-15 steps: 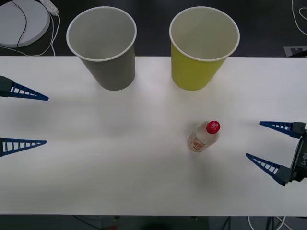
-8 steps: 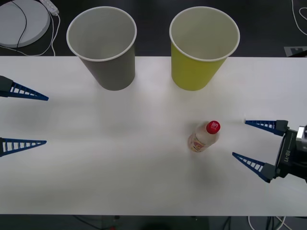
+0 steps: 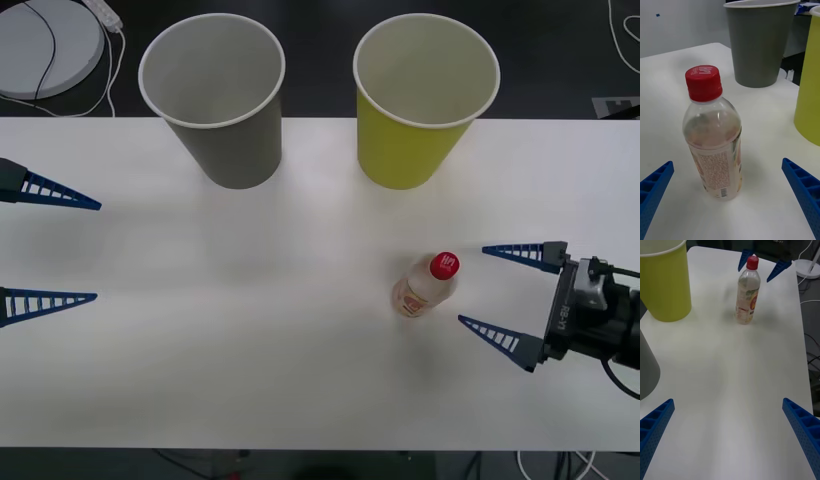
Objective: Put the can into the green bin and the plastic bottle into the gray bin
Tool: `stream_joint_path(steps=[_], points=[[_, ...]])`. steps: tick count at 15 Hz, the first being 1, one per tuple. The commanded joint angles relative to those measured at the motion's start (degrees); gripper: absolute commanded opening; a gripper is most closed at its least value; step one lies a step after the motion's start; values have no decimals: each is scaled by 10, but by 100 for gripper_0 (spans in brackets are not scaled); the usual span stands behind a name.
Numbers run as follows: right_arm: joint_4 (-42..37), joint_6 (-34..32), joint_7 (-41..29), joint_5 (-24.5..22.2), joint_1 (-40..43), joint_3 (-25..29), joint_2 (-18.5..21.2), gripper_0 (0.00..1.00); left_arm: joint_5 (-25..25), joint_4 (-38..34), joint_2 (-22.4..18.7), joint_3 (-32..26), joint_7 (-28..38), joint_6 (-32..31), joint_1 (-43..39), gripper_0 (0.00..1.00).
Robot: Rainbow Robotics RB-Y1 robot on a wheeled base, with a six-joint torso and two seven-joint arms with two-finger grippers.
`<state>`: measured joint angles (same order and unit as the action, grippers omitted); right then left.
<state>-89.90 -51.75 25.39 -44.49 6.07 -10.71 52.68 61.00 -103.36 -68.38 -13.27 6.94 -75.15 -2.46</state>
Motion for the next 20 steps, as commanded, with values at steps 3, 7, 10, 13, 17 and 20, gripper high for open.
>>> stream_joint_path(steps=[3,7,10,13,17,20], points=[[0,20,4,-2,-28,-42,1,100,0,0,0,0,0,0,0,100],[2,34,4,-3,-48,-64,-6,100,0,0,0,0,0,0,0,100],[22,37,5,-3,-72,-82,-21,100,0,0,0,0,0,0,0,100],[43,37,10,-3,-93,-99,-31,100,0,0,0,0,0,0,0,100],[44,40,12,-3,-105,-115,-35,100,0,0,0,0,0,0,0,100],[44,37,13,-3,-112,-123,-39,100,0,0,0,0,0,0,0,100]])
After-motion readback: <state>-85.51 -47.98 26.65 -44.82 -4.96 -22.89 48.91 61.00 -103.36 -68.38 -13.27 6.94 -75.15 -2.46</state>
